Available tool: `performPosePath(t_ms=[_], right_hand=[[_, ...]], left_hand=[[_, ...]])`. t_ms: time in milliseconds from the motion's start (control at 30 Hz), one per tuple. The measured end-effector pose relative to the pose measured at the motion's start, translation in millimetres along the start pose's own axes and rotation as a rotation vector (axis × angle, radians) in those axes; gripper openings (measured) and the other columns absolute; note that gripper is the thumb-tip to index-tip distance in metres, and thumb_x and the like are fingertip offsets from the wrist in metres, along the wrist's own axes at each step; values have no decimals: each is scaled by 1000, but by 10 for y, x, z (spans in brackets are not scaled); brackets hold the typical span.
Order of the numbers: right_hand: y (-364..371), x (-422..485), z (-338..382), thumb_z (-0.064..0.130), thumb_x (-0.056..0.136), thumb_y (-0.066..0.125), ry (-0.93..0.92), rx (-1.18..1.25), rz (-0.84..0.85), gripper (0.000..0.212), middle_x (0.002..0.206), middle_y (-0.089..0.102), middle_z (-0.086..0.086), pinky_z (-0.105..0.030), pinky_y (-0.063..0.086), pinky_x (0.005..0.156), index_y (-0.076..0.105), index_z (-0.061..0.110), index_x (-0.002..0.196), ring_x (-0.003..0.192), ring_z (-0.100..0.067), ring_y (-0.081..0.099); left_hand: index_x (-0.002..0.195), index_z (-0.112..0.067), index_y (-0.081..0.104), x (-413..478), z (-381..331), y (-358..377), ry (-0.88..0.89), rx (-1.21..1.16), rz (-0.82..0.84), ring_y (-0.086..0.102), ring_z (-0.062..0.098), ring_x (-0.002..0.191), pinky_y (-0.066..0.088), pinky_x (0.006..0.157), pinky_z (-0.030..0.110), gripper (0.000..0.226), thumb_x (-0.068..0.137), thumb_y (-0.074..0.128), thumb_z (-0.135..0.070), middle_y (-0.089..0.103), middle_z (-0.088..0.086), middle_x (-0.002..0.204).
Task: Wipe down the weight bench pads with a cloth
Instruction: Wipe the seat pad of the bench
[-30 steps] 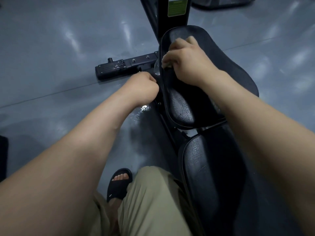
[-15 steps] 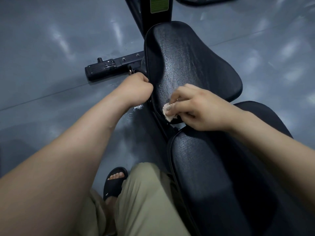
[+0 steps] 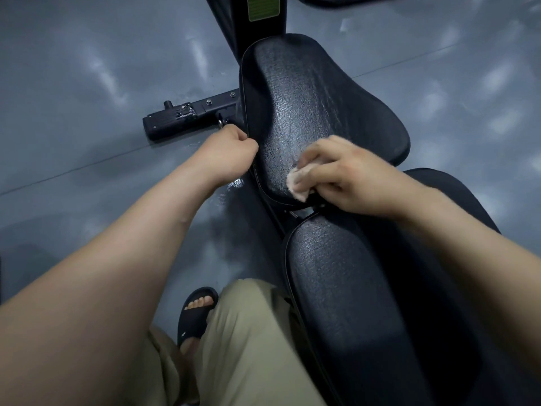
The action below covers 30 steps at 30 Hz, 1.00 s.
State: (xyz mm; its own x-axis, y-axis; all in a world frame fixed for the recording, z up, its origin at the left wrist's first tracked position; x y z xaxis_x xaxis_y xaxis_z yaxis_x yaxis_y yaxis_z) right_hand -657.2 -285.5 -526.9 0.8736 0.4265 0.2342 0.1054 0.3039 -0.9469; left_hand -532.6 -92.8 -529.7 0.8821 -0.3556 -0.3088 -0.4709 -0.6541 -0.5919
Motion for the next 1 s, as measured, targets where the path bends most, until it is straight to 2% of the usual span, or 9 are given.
performPosePath(t_ms=[200, 267, 367, 433, 533, 733, 867, 967, 1000], right_hand=[[-126, -119, -530, 14, 92, 60, 349, -92, -268, 28, 109, 64, 1, -42, 53, 83, 77, 35, 102, 97, -28, 61], [-93, -62, -470, 19, 89, 56, 442, -94, -336, 28, 103, 65, -1, -34, 51, 84, 77, 34, 101, 94, -31, 61], [51, 20, -118, 17, 88, 57, 353, -87, -333, 27, 96, 63, -4, -23, 38, 77, 78, 29, 100, 86, -29, 59], [119, -11, 50, 14, 90, 61, 240, -49, -257, 26, 97, 61, -3, -27, 45, 76, 77, 30, 102, 87, -25, 56], [73, -98, -42, 19, 93, 66, 237, -56, -248, 24, 102, 63, 1, -37, 52, 73, 76, 34, 108, 89, -24, 56], [-141, -369, -469, 27, 93, 60, 583, -130, -340, 27, 104, 65, 10, -45, 50, 85, 72, 42, 113, 98, -28, 52], [-236, -434, -605, 16, 87, 56, 794, 72, -342, 26, 104, 62, 1, -26, 42, 86, 71, 30, 103, 105, -20, 58], [-403, -364, -571, 28, 93, 59, 849, 244, -516, 5, 100, 64, 5, -23, 40, 77, 60, 31, 97, 98, -14, 62], [-447, -337, -551, 36, 96, 61, 848, 334, -580, 7, 96, 64, 8, -24, 44, 75, 57, 30, 96, 90, -11, 63]], left_hand=[[93, -11, 59, 23, -37, 76, 22, 11, -11, 68, 32, 97, 58, 89, 51, 43, 80, 52, -52, 67, 10, 90], [98, -13, 58, 12, -40, 107, 12, 17, -3, 68, 33, 99, 58, 90, 50, 47, 78, 54, -56, 68, 11, 96], [123, -13, 54, 11, -44, 163, -5, 16, -6, 64, 30, 113, 56, 96, 49, 73, 71, 58, -64, 65, 11, 121], [142, -16, 40, -22, -93, 211, 16, 14, -40, 53, 29, 127, 50, 104, 48, 77, 81, 63, -57, 47, 11, 141], [154, -20, 26, -39, -114, 279, 52, 30, -88, 40, 25, 137, 34, 116, 34, 75, 93, 63, -44, 28, 11, 150], [151, -21, 30, -140, -181, 413, 165, 235, -162, 26, 34, 140, 18, 119, 34, 69, 93, 63, -40, 23, 8, 152], [147, -20, 35, -198, -234, 522, 220, 303, -167, 25, 37, 135, 21, 117, 37, 63, 92, 62, -39, 26, 9, 148], [144, -20, 37, -200, -268, 547, 205, 315, -168, 26, 37, 134, 24, 117, 42, 60, 92, 61, -39, 28, 10, 146], [143, -21, 39, -199, -280, 542, 198, 306, -177, 26, 37, 134, 24, 117, 42, 59, 91, 61, -39, 29, 10, 145]])
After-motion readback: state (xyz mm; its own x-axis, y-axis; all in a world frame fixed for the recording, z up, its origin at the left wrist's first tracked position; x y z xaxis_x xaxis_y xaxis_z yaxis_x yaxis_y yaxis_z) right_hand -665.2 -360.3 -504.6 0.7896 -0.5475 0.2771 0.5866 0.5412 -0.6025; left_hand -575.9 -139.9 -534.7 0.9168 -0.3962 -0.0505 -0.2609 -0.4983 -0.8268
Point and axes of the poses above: each hand's wrist, its own x-axis towards the middle knuckle, its own y-axis out of the palm, z = x × y, the point moved 2 cm from there along x, towards the middle knuckle
